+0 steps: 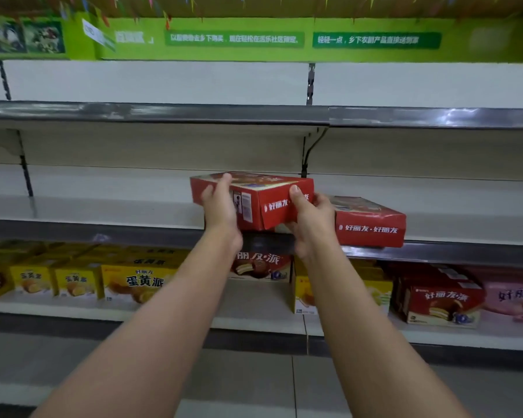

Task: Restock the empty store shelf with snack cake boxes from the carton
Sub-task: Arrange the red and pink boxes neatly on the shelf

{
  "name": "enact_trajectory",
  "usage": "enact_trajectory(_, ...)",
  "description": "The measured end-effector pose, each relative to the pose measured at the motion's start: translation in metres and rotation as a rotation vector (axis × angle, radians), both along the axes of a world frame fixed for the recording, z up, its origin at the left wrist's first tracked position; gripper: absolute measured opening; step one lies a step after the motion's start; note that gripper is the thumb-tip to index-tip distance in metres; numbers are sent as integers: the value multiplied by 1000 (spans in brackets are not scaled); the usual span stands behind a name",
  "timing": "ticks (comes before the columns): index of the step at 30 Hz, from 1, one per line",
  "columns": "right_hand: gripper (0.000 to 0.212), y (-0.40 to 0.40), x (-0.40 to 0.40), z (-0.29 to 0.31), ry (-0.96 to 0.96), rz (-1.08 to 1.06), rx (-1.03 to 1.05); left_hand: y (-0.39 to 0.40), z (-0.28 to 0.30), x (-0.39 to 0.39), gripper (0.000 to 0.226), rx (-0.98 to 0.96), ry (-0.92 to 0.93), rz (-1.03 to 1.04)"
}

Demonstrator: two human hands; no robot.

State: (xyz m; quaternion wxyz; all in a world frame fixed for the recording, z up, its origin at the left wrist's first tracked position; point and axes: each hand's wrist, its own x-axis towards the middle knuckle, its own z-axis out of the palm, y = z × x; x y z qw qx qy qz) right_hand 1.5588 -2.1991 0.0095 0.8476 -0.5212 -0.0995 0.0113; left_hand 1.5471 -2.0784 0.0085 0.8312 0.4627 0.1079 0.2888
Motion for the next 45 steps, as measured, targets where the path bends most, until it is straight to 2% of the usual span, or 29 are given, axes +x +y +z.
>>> enact_trajectory(3,46,17,18,3,14,-158,-94,-6,-12,6,70,277,30,-54)
enact_trajectory(6,53,24,36,-2,-29,-348,-437,1,-17,17,74,493,134,91)
enact_trajectory(8,54,23,38,-12,-95,-466,-593,2,-12,20,66,542,154,195)
enact_trajectory(11,24,22,26,-41,-290,-697,-517,-3,-16,20,33,591,74,403)
enact_trajectory(12,12,24,20,-55,-372,-721,-500,-5,-22,16,21,611,2,490)
enact_trajectory(13,6,27,18,-73,-437,-714,-521,-8,-34,12,19,643,-64,560)
enact_trajectory(16,19,35,28,-120,-541,-674,-681,-10,-88,12,32,804,-96,579)
enact_trajectory(18,21,37,38,-137,-620,-702,-776,-3,-124,21,31,849,-16,544)
enact_trajectory(22,22,39,53,-154,-902,-743,-847,28,-169,44,17,895,216,524)
enact_trajectory(25,17,40,70,-182,-1078,-615,-1198,48,-197,73,13,1070,332,442)
enact_trajectory(27,14,45,89,-189,-972,-532,-1400,58,-207,92,26,1141,438,314)
enact_trajectory(29,31,58,118,-188,-818,-460,-1541,73,-216,109,48,1209,579,221)
enact_trajectory(32,54,84,162,-183,-698,-390,-1706,99,-227,127,64,1209,647,226)
enact_trajectory(35,75,108,200,-187,-665,-371,-1832,123,-236,145,70,1156,604,227)
enact_trajectory(37,80,117,219,-187,-631,-344,-1888,132,-237,156,73,1173,564,207)
enact_trajectory(42,76,130,247,-192,-552,-341,-1880,146,-237,189,80,1192,530,219)
enact_trajectory(45,73,137,260,-191,-554,-368,-1885,152,-233,207,82,1241,412,357)
